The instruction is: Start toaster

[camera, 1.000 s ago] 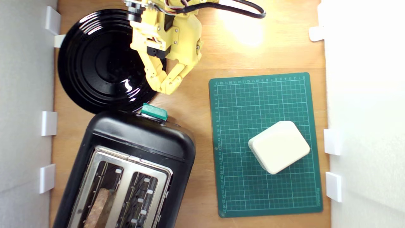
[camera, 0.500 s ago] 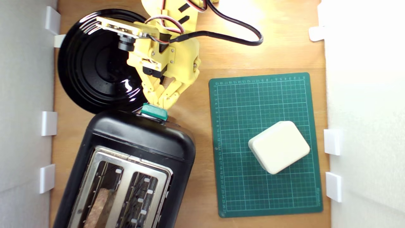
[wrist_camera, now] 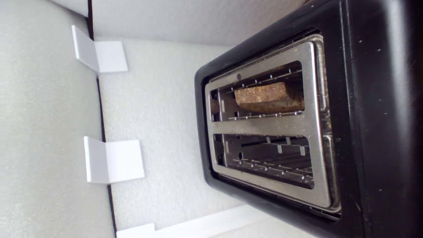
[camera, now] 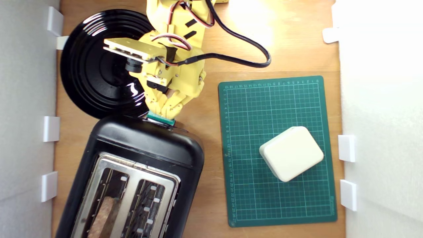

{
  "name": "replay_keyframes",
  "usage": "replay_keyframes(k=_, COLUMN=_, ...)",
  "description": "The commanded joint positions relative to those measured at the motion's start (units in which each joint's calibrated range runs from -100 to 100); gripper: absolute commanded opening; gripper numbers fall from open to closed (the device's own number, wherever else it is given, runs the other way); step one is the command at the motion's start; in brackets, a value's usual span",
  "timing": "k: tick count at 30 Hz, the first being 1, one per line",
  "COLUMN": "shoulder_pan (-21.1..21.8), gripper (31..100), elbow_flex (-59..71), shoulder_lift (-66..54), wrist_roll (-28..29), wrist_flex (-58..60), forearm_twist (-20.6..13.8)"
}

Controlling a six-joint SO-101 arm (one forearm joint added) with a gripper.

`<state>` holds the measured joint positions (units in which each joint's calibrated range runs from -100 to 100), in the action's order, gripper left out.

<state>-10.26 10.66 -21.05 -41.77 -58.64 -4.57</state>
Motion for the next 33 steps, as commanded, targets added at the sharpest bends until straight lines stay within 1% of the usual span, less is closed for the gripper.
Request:
replay_keyframes(k=1, shoulder_pan=0.18, gripper=31.3, elbow_flex=-3.71, shoulder_lift=0.32, wrist_roll=-0.30, wrist_flex=1.21, forearm_twist=-0.59)
replay_keyframes(k=12, shoulder_pan=0.02, gripper=31.3, elbow_flex=-3.43, shoulder_lift=1.15, wrist_roll=-1.50, wrist_flex=1.29, forearm_twist=-0.68)
replay_keyframes(k=16, shoulder_pan=-0.22, gripper=31.3, elbow_flex=-3.52, shoulder_lift=3.73, wrist_roll=-2.45, wrist_flex=1.29, forearm_twist=-0.77)
replay_keyframes(k=19, shoulder_pan=-0.30, gripper=31.3, elbow_flex=-3.52, shoulder_lift=4.90, wrist_roll=-2.29, wrist_flex=1.29, forearm_twist=-3.12)
replay_keyframes(k=30, shoulder_pan=-0.46, gripper=31.4, elbow_flex=-1.16, shoulder_lift=5.73, wrist_roll=-2.34, wrist_flex=1.29, forearm_twist=-3.87)
replay_keyframes(k=32, shoulder_pan=-0.30, gripper=31.4, elbow_flex=1.11, shoulder_lift=5.73, wrist_roll=-2.24, wrist_flex=1.72, forearm_twist=-5.09)
replay_keyframes(k=33, shoulder_pan=-0.30, gripper=31.4, elbow_flex=4.02, shoulder_lift=5.65, wrist_roll=-2.24, wrist_flex=4.81, forearm_twist=-5.46)
